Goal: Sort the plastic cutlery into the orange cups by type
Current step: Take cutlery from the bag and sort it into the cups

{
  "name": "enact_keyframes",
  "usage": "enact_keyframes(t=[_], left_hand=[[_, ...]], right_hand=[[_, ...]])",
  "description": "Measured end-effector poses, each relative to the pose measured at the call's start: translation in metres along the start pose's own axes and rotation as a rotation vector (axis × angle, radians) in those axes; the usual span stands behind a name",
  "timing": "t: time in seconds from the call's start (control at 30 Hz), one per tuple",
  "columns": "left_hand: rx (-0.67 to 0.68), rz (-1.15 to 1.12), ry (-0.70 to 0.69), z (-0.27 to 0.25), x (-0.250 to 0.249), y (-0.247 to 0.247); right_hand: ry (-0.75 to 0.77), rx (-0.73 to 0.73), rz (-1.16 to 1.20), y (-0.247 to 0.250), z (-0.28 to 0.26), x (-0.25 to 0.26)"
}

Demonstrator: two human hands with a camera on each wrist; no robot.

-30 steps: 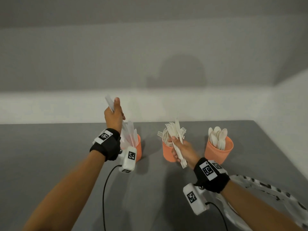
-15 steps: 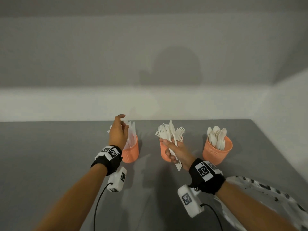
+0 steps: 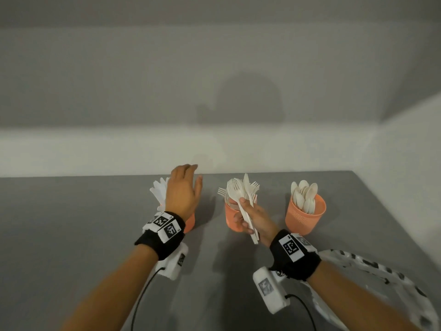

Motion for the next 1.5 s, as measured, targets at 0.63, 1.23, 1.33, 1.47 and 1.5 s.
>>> enact_keyframes(t=[0.63,1.23,1.33,1.47,1.5], left_hand=[[0.466,-0.975,0.648,-0.052,-0.087,-0.08],[0.271,-1.084,0.71,-0.058,-0.095,-0.082],[0.329,-1.074,0.722,-0.065,-0.107,-0.091],[0.313,-1.079,0.694,-0.067,-0.117,-0.097],[0.302,-1.051,0.684,-0.067,-0.117,-0.098]], right_hand=[[-0.023,-0.008,-0.038,0.016,-0.043,0.011],[0.091,-0.272,-0.248,0.055,-0.056,0.015],[0.117,-0.242,-0.305,0.049,-0.059,0.017],[0.137,-0.204,-0.346,0.048,-0.063,0.018],[0.133,-0.192,-0.362,0.048,-0.064,0.017]])
Point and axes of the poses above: each hand's wrist, its own z-axis towards the middle knuckle, its own y-axis out of the back of the hand, x = y × z, the point moved 5 cm from there along z, towards the middle knuckle, and after that the axes turned 1 degree about x, right-handed, at the moved point
